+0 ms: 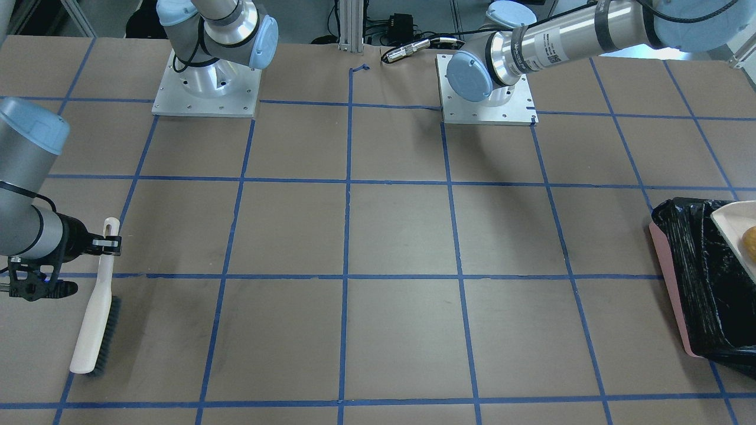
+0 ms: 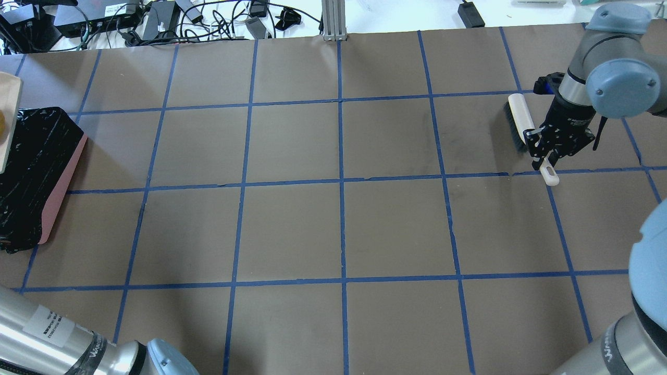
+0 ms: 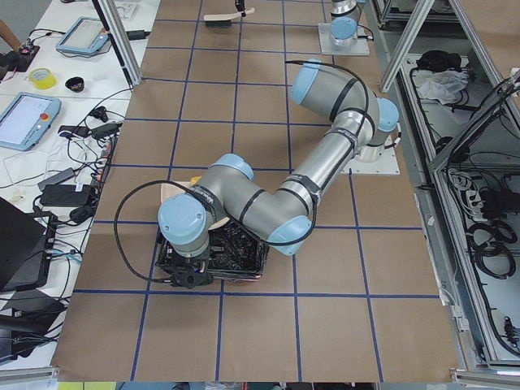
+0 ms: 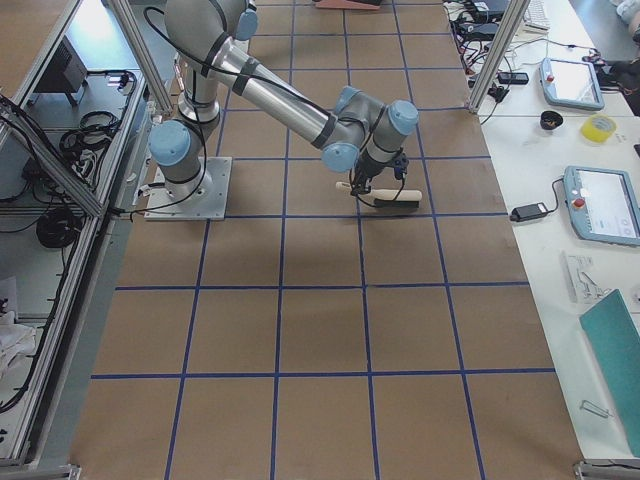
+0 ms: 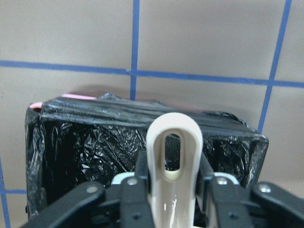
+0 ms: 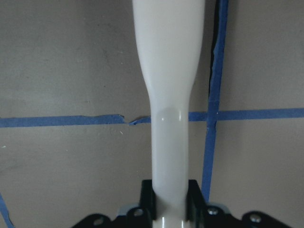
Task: Sweep and dump trash into bin
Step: 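Tip the dustpan with the left gripper to dump contents into the bin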
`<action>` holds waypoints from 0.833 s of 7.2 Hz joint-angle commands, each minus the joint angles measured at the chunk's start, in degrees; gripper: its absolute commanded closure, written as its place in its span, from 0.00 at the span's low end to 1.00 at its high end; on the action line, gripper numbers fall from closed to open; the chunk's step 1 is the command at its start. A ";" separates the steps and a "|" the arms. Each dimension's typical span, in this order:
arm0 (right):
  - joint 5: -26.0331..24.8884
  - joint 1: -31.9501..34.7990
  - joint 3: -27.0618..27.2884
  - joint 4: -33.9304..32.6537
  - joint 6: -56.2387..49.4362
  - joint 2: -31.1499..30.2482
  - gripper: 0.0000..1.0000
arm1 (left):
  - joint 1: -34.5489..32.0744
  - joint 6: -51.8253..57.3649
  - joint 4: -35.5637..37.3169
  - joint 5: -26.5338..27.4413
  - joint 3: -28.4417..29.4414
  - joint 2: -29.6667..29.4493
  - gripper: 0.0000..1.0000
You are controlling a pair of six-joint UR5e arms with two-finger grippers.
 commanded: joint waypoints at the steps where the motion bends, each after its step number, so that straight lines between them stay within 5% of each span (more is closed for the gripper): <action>1: -0.14 -0.10 0.00 0.09 0.33 0.05 0.59 | 3.15 3.29 2.88 0.12 0.19 -1.01 1.00; 3: -0.14 -0.10 0.00 0.09 0.87 -0.13 0.35 | 4.91 5.74 7.18 0.91 0.19 -1.62 1.00; 6: -0.14 -0.10 -0.09 -0.08 0.60 -0.57 0.21 | 4.48 6.20 14.12 4.95 -0.43 -1.36 1.00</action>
